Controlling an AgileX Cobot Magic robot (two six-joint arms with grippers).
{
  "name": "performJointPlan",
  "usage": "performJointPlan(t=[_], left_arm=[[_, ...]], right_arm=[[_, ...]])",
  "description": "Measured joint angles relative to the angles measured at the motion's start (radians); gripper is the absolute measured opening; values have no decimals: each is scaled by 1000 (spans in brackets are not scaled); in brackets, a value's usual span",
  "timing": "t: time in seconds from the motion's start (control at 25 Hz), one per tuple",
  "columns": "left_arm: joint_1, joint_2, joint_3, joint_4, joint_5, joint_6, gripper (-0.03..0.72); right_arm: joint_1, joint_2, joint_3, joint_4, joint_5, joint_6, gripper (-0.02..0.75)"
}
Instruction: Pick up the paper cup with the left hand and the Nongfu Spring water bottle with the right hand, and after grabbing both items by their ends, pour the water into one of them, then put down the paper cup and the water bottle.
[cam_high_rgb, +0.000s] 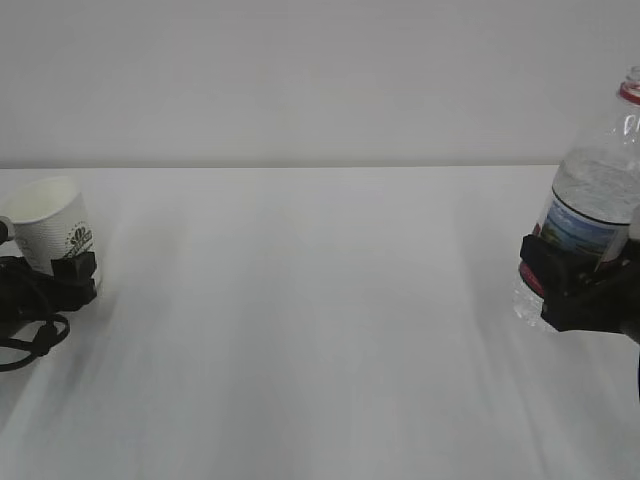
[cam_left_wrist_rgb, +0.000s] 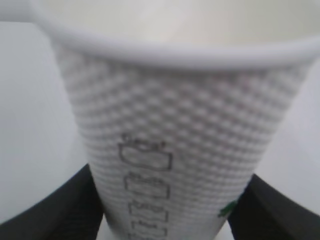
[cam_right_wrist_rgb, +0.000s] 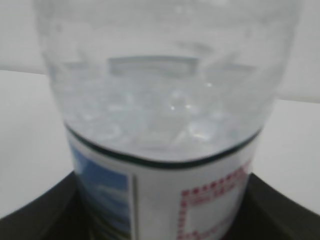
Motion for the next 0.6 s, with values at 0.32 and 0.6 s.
performJointPlan(t=[0.32, 0.6], left_arm=[[0, -42, 2, 72, 0, 0, 513], [0, -99, 89, 151, 0, 2, 513]], right_arm=[[0, 0, 0, -2, -14, 1, 512], [0, 0, 0, -4, -22, 1, 512]])
